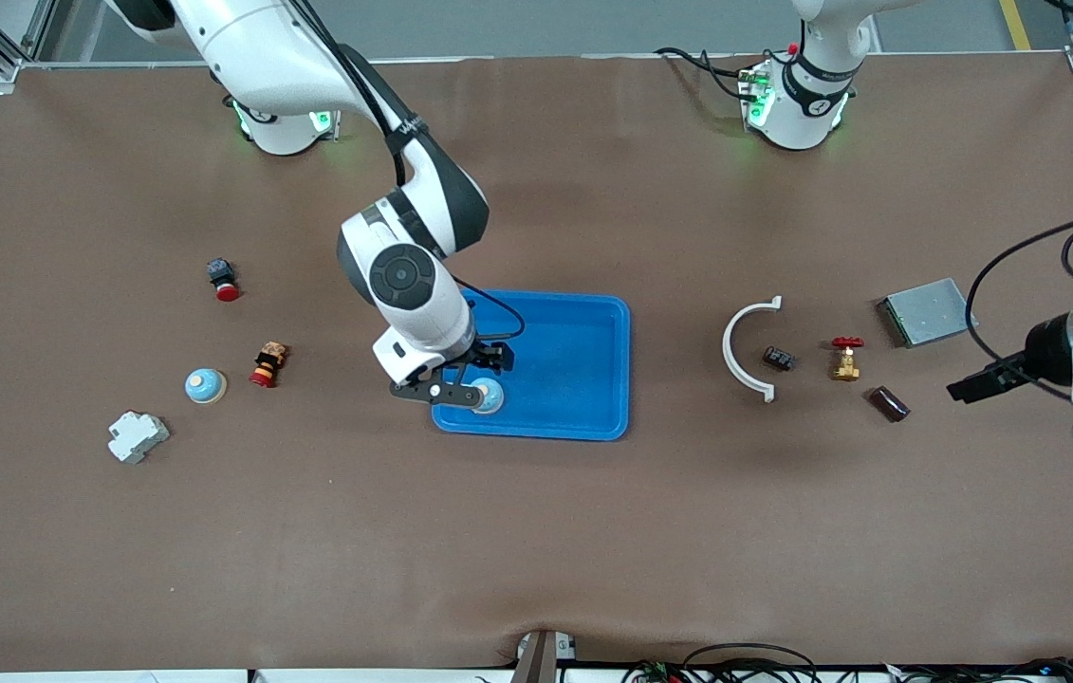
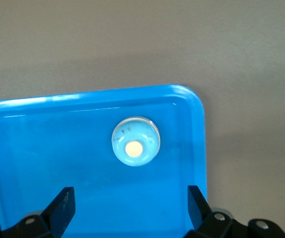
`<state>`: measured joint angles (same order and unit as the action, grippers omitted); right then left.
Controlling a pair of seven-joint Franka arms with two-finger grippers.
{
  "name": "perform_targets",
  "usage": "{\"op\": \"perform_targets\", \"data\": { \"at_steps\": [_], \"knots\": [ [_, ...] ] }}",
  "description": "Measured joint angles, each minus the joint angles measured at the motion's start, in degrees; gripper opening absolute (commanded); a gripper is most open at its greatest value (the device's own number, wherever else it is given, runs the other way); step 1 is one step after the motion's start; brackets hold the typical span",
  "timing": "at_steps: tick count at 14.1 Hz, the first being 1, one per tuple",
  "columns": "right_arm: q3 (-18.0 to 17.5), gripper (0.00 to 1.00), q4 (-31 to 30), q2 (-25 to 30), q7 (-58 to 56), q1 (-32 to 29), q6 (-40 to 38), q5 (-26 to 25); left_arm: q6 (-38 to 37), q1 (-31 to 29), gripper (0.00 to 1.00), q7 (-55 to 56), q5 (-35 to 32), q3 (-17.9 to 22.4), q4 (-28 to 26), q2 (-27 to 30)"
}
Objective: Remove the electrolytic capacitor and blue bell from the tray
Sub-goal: 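Reach the right gripper to the second bell while the left gripper withdraws, then grasp the second bell with the right gripper while the left gripper returns to rest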
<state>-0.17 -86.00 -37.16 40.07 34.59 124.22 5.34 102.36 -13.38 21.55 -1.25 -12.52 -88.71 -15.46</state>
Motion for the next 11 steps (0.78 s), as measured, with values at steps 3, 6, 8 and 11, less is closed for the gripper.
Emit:
{"op": "perform_targets", "data": {
  "at_steps": [3, 6, 8, 11],
  "knots": [
    [0.1, 1.0, 2.4, -2.5, -0.1, 0.0, 0.1, 0.0, -3.4, 0.0, 1.0, -0.1, 0.0, -0.8, 0.6, 3.9],
    [0.3, 1.0, 3.1, -4.5, -0.3, 0.0, 1.9, -0.1, -10.5, 0.0, 1.0, -0.2, 0.0, -0.8, 4.7, 5.0],
    [0.3, 1.0, 3.2, -5.8, -0.3, 0.0, 2.6, -0.2, -13.2, -0.1, 1.0, -0.2, 0.0, -0.8, 6.3, 5.0],
    [0.3, 1.0, 3.2, -7.0, -0.4, 0.2, 3.1, -1.5, -16.2, -0.2, 1.0, -0.4, 0.0, -0.8, 6.9, 5.3]
  ]
}}
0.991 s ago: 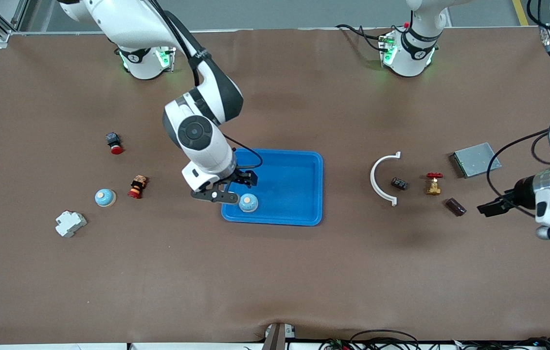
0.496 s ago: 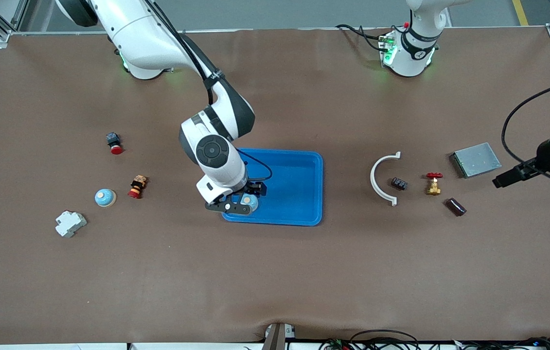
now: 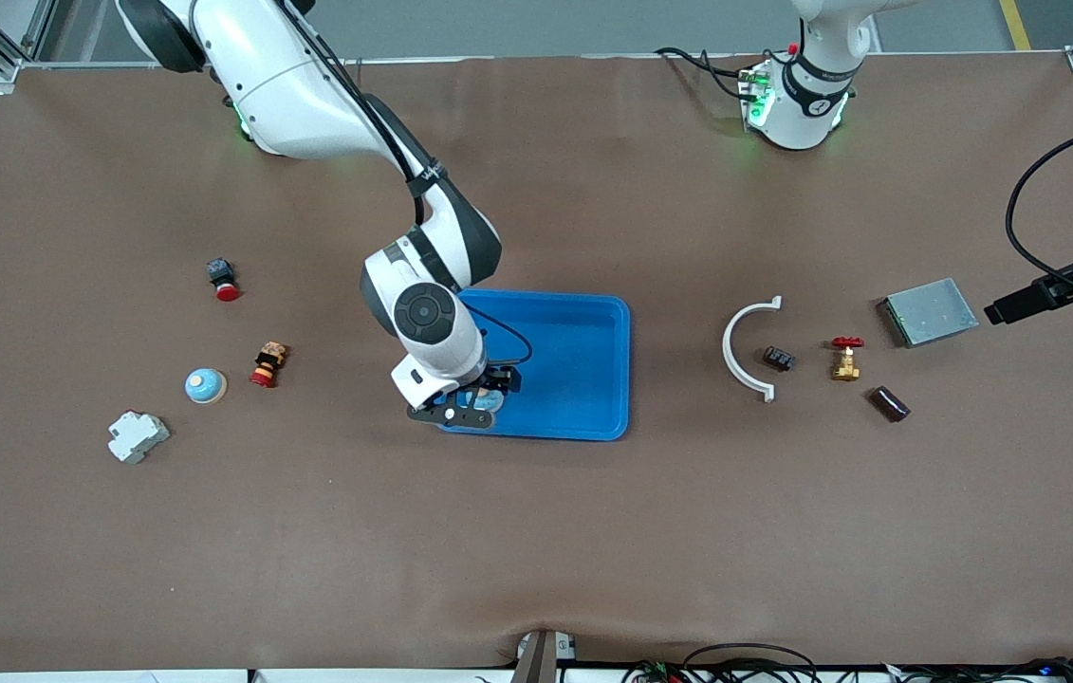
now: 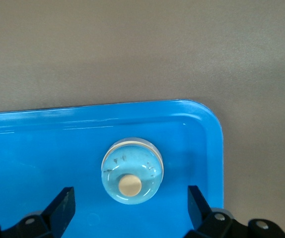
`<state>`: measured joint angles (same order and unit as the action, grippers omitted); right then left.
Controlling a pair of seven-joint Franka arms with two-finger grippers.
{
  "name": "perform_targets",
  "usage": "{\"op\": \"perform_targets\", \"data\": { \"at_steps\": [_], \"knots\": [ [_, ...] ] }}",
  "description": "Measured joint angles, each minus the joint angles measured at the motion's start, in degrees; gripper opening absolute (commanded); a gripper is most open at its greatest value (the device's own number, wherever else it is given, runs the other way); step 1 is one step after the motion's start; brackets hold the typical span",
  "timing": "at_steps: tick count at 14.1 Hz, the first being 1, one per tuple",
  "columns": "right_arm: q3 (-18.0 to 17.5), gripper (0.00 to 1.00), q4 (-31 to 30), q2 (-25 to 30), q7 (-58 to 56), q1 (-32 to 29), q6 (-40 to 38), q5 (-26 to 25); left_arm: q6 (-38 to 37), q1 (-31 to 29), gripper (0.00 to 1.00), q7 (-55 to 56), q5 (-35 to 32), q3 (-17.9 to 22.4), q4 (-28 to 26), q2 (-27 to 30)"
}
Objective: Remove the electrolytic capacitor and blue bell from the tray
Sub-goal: 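Grasp the second bell with the right gripper while the left gripper returns to rest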
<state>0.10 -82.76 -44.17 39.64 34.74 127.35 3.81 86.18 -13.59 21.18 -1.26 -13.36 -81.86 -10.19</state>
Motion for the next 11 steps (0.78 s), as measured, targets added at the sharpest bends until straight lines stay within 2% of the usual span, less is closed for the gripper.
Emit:
{"op": "perform_targets", "data": {
  "at_steps": [5, 9, 11],
  "knots": [
    [0.0, 1.0, 0.0, -1.2, 0.0, 0.1, 0.9, -0.5, -1.7, 2.0, 1.0, -10.6, 0.0, 0.1, -0.3, 4.7],
    [0.0, 1.0, 0.0, -2.7, 0.0, 0.5, 2.5, -0.6, -1.9, 5.4, 1.0, -12.8, 0.0, 0.5, -6.1, 10.2],
    [0.0, 1.0, 0.0, -3.4, 0.0, 0.6, 3.8, -0.6, -0.7, 6.7, 1.0, -13.1, 0.0, 2.7, -9.5, 12.7]
  ]
}}
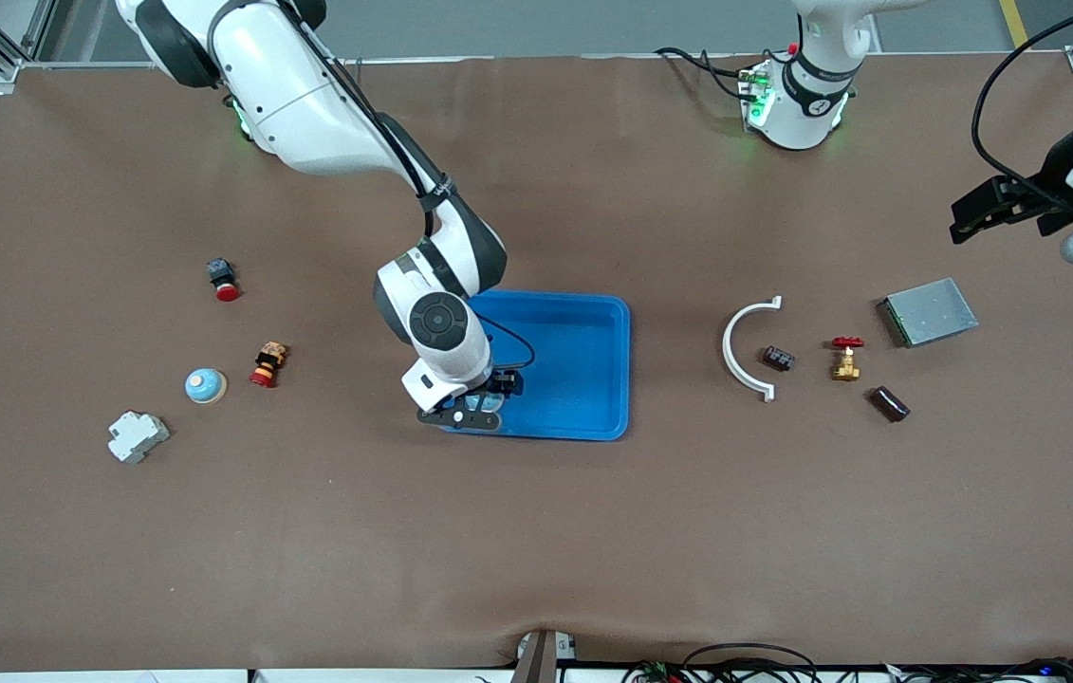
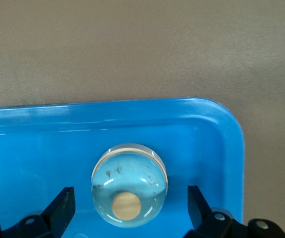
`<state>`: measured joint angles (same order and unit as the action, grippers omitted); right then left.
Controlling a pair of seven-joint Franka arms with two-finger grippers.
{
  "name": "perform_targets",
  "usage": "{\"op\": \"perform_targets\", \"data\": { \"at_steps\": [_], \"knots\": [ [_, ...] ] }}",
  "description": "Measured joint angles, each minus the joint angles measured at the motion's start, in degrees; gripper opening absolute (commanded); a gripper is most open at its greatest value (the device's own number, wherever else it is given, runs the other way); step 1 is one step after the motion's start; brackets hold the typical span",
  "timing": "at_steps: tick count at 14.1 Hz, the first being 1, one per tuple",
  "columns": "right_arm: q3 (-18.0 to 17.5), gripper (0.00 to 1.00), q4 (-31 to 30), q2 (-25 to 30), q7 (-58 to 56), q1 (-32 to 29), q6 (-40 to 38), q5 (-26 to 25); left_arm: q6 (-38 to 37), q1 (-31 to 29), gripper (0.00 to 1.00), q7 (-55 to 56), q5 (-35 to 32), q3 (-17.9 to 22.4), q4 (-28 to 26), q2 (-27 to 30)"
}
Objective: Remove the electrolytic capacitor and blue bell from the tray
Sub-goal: 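Grasp the second bell with the right gripper while the left gripper returns to rest, then carry the bell with the right gripper and lower it beside the first bell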
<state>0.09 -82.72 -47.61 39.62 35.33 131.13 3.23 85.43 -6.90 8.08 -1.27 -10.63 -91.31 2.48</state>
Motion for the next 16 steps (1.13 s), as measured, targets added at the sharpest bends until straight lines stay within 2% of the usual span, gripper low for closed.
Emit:
{"op": "perform_targets", "data": {
  "at_steps": [2, 4, 5, 6, 7, 14, 16],
  "knots": [
    [0.0, 1.0, 0.0, -0.7, 0.0, 0.0, 0.9, 0.0, 1.5, 0.5, 1.0, -1.0, 0.0, 1.4, -3.0, 2.3],
    [0.0, 0.52, 0.0, -1.0, 0.0, 0.0, 1.1, 0.0, 1.9, 2.0, 1.0, -1.2, 0.0, 1.8, -4.2, 3.6],
    [0.0, 0.33, 0.0, -1.0, 0.0, 0.0, 1.1, 0.0, 1.9, 2.7, 1.0, -1.0, 0.0, 1.8, -4.4, 3.9],
    [0.0, 0.18, 0.0, -1.0, 0.0, 0.0, 1.1, 0.0, 1.9, 3.2, 1.0, -1.0, 0.0, 1.8, -4.6, 4.1],
    [0.0, 0.1, 0.0, -1.1, 0.0, 0.1, 1.1, 0.0, 1.9, 3.3, 1.0, -0.9, 0.0, 1.8, -4.7, 4.1],
    [0.0, 0.08, 1.0, -0.9, 0.0, 0.3, 0.6, 0.0, 2.2, 3.3, 1.0, -0.9, 0.0, 1.8, -5.0, 4.0],
    [-0.1, 0.07, 1.9, 0.7, 0.0, 0.7, -3.3, 0.1, 2.3, 3.3, 1.0, -0.9, 0.0, 1.8, -5.0, 3.9]
  ]
}}
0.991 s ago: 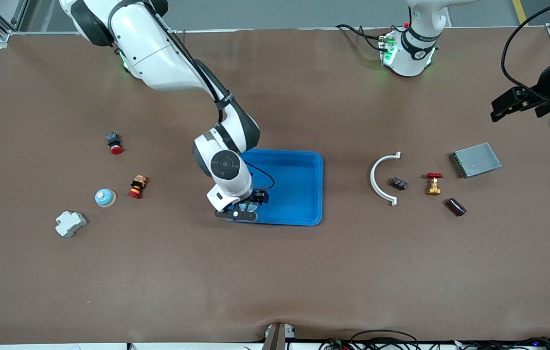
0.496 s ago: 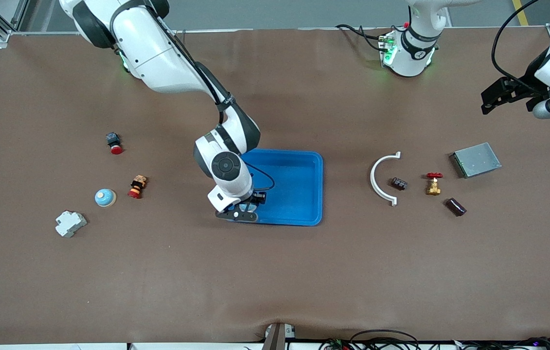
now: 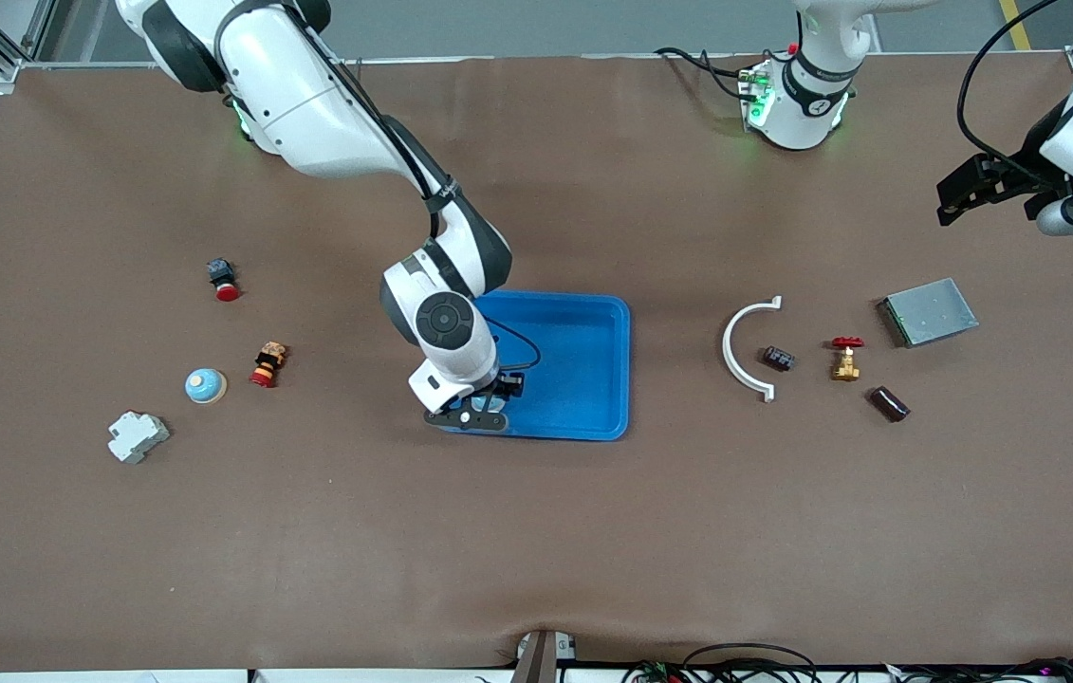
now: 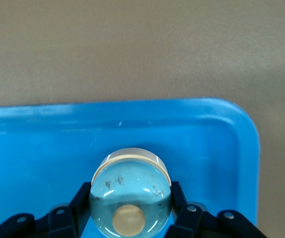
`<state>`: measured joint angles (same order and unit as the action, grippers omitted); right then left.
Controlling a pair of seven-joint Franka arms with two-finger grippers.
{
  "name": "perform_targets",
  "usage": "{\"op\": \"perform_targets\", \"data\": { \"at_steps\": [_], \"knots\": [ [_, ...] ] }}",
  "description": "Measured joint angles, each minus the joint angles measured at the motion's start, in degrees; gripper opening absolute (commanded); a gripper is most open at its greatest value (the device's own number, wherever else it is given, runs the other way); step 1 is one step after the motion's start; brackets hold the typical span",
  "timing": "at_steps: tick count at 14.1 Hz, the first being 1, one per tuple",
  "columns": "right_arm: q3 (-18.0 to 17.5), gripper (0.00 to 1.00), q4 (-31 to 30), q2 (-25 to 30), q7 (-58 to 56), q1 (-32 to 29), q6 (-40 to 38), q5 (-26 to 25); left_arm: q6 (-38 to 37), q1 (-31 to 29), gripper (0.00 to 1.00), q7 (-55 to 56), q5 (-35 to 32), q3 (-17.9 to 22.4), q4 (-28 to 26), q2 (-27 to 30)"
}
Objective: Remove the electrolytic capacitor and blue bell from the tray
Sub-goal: 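Carry the bell with the right gripper and lower it beside the first bell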
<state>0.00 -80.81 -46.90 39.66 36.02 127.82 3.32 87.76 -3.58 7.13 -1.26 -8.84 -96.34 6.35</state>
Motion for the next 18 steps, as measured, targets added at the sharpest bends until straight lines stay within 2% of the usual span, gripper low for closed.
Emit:
{"op": "perform_targets", "data": {
  "at_steps": [2, 4, 8, 11, 14, 18],
  "knots": [
    [-0.1, 0.06, 0.0, 4.2, 0.0, 0.1, -4.8, 0.1, 0.2, 0.0, 1.0, 0.0, 0.0, 0.0, 0.0, -0.1],
    [0.1, 0.05, -3.5, 11.4, -0.3, 0.0, -8.1, 0.1, 0.3, 0.0, 1.0, 0.0, 0.0, 0.0, -0.1, -0.2],
    [0.8, 0.05, -20.5, 27.9, -10.0, -4.2, -9.2, 0.1, 0.4, -0.1, 1.0, 0.0, 0.0, 0.1, -0.1, -0.3],
    [1.1, 0.06, -30.5, 35.9, -21.2, -10.7, -8.9, 0.1, 0.5, -0.1, 1.0, 0.2, 0.0, 0.1, -0.1, -0.4],
    [1.3, 0.06, -34.5, 38.2, -32.6, -17.5, -7.7, 0.0, 0.6, -0.1, 1.0, 0.3, 0.0, 0.1, -0.1, -0.4],
    [1.4, 0.06, -36.0, 36.6, -42.7, -24.5, -3.7, 0.1, 0.6, -0.1, 1.0, 0.3, 0.0, 0.1, -0.1, -0.4]
  ]
}}
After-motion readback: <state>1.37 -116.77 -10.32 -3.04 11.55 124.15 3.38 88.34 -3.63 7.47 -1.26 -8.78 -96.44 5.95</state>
